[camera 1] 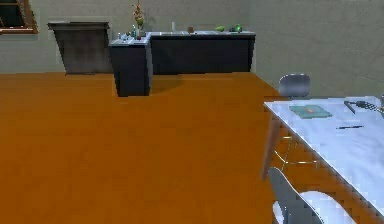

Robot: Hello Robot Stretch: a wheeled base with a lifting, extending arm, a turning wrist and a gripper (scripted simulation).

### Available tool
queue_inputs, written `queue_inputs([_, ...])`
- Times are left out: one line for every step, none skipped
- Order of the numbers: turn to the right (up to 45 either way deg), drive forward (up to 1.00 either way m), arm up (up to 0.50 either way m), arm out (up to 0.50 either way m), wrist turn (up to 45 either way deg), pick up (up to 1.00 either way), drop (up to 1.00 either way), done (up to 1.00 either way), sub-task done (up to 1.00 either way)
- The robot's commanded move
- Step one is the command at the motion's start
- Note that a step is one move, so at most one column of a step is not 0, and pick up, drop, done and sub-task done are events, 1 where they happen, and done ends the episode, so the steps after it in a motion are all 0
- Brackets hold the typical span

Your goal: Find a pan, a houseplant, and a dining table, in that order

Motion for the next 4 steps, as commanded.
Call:
queue_inputs([-12.0,0.0,0.0,0.0,0.0,0.0,0.0,0.0,0.0])
queue_inputs([0.0,1.0,0.0,0.0,0.0,0.0,0.0,0.0,0.0])
queue_inputs([9.0,0.0,0.0,0.0,0.0,0.0,0.0,0.0,0.0])
queue_inputs([0.0,1.0,0.0,0.0,0.0,0.0,0.0,0.0,0.0])
